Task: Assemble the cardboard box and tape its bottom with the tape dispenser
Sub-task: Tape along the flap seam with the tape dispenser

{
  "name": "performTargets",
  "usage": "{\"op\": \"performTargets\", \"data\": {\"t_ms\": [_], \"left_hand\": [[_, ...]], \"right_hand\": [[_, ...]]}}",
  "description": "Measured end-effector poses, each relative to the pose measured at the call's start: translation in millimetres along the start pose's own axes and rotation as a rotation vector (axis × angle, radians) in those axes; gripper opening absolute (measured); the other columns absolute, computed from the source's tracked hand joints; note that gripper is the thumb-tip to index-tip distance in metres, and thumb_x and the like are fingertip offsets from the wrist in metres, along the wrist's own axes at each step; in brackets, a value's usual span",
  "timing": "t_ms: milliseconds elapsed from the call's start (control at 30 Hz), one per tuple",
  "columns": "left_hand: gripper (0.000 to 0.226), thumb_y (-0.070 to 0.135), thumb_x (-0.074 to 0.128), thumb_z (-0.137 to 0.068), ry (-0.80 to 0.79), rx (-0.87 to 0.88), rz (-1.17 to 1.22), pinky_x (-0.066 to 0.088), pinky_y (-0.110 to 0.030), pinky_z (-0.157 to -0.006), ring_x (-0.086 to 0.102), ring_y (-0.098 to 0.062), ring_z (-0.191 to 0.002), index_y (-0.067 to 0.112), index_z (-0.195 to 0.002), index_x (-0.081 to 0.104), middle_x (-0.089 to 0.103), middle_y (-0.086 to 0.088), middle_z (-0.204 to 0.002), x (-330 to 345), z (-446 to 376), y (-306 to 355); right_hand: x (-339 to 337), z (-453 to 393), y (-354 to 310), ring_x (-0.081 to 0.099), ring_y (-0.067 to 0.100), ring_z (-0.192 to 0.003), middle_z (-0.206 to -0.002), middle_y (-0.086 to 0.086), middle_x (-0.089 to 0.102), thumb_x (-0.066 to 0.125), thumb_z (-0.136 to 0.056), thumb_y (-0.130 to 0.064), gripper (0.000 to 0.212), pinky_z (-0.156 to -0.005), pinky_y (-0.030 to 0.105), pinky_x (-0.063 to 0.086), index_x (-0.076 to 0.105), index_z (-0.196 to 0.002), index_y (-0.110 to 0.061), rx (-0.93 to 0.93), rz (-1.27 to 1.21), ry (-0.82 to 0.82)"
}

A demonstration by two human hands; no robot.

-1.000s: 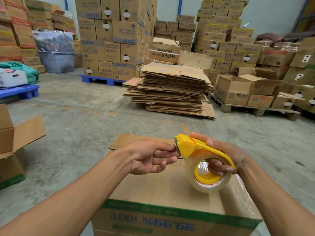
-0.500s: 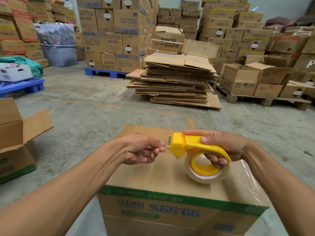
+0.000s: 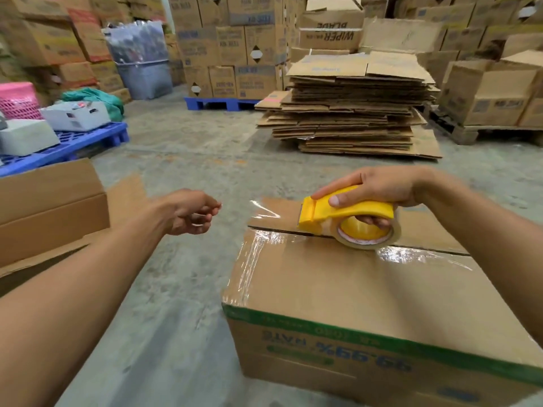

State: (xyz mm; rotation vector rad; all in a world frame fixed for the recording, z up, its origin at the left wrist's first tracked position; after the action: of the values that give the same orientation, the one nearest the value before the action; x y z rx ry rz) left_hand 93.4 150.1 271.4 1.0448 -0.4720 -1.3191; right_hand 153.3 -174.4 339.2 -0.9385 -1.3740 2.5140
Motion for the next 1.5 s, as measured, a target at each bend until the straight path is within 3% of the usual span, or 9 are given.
{"op": "performTargets", "data": {"t_ms": [233,433,533,833,1067,1500], "left_hand": [[0.009,0.012,0.056,-0.096,0.037,-0.017,0.062,0.052,-0.021,-0.047,0.042,-0.010,-0.056,0.013,-0.088,0.061,0.052,0.000,-0.068,-3,-20,-34],[0.010,0.011,0.055,-0.096,0.025,-0.017,0.085,0.052,-0.024,-0.055,0.041,-0.010,-0.055,0.013,-0.089,0.062,0.051,0.000,-0.068,-2,-25,-53],[0.009,0.011,0.056,-0.096,0.021,-0.018,0.091,0.052,-0.025,-0.060,0.040,-0.011,-0.056,0.012,-0.090,0.063,0.051,-0.001,-0.069,0,-26,-60],[0.009,0.010,0.054,-0.096,-0.007,0.058,0.131,0.053,-0.024,-0.056,0.041,-0.012,-0.057,0.011,-0.092,0.062,0.051,-0.002,-0.071,18,-26,-56],[0.013,0.008,0.052,-0.097,0.024,0.074,0.201,0.058,-0.026,-0.058,0.040,-0.013,-0.057,0.009,-0.089,0.062,0.050,-0.004,-0.071,12,-30,-50],[0.015,0.007,0.050,-0.097,0.104,0.012,0.267,0.058,-0.028,-0.061,0.038,-0.012,-0.056,0.006,-0.090,0.063,0.048,-0.003,-0.070,-30,-41,-72]], "right_hand": [[8,-32,7,0.054,0.018,-0.044,-0.069,0.009,0.070,0.068,-0.089,-0.028,0.038,-0.038,0.023,0.049,0.065,-0.125,-0.038,0.056,0.029,-0.035],[15,-42,12,0.050,0.025,-0.049,-0.074,0.021,0.061,0.069,-0.089,-0.027,0.034,-0.037,0.024,0.048,0.069,-0.121,-0.037,0.064,0.057,-0.032],[19,-44,8,0.052,0.019,-0.041,-0.064,0.015,0.063,0.069,-0.090,-0.026,0.035,-0.038,0.023,0.049,0.068,-0.124,-0.035,0.065,0.099,-0.050],[7,-29,14,0.053,0.017,-0.039,-0.061,0.011,0.063,0.067,-0.091,-0.026,0.037,-0.039,0.024,0.049,0.066,-0.127,-0.035,0.097,0.093,-0.032],[8,-30,14,0.054,0.019,-0.044,-0.067,0.008,0.068,0.068,-0.091,-0.025,0.036,-0.039,0.024,0.050,0.067,-0.125,-0.036,0.085,0.055,-0.016],[30,-74,-16,0.053,0.025,-0.053,-0.084,0.023,0.064,0.071,-0.088,-0.030,0.036,-0.043,0.026,0.052,0.068,-0.122,-0.040,0.076,0.090,-0.082]]}}
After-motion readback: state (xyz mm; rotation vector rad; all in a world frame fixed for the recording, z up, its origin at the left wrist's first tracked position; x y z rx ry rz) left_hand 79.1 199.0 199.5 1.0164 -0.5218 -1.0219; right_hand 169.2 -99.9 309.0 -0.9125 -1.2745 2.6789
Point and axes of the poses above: each hand's wrist, its own z-axis away from the middle knuckle, its own x-axis out of the palm, y = z × x, the point moved 5 cm from there along -z, towards the middle knuckle
